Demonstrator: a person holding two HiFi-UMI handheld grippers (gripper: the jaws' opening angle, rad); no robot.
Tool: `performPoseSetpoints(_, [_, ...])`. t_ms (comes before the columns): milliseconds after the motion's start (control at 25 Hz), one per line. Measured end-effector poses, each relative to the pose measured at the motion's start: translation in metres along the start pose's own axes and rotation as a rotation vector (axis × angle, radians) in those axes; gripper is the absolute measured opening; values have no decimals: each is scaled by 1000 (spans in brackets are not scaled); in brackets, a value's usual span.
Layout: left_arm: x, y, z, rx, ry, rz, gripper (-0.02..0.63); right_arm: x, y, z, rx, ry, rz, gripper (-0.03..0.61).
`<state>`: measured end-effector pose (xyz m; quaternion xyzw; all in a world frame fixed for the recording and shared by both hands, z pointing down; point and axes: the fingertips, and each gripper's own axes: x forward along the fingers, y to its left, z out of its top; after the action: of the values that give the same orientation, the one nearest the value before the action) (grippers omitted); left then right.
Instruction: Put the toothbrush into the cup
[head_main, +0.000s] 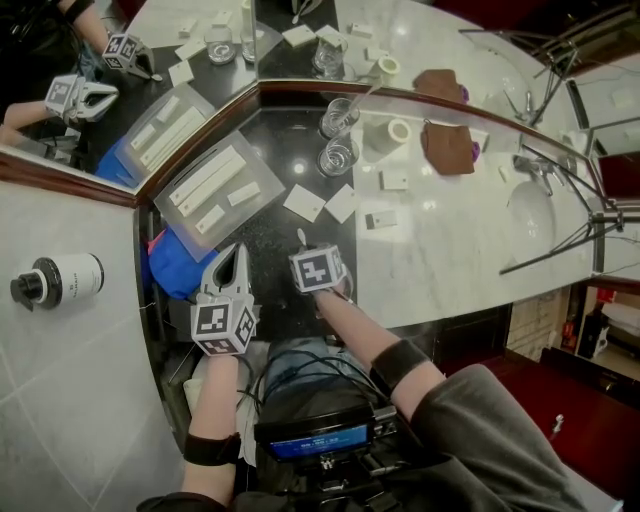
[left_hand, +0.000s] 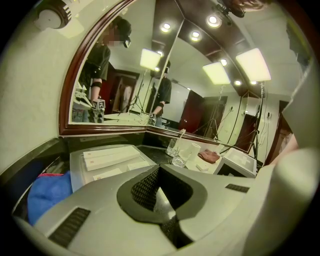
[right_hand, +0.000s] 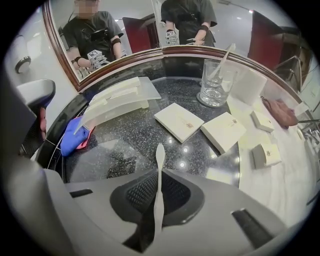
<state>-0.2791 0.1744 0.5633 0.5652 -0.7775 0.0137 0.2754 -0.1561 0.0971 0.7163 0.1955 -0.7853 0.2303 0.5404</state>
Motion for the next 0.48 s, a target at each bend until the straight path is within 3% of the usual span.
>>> performPoseSetpoints(480, [-2,-13,3,22,14,-9,2,-23,-10,18,-15,-75,22,38])
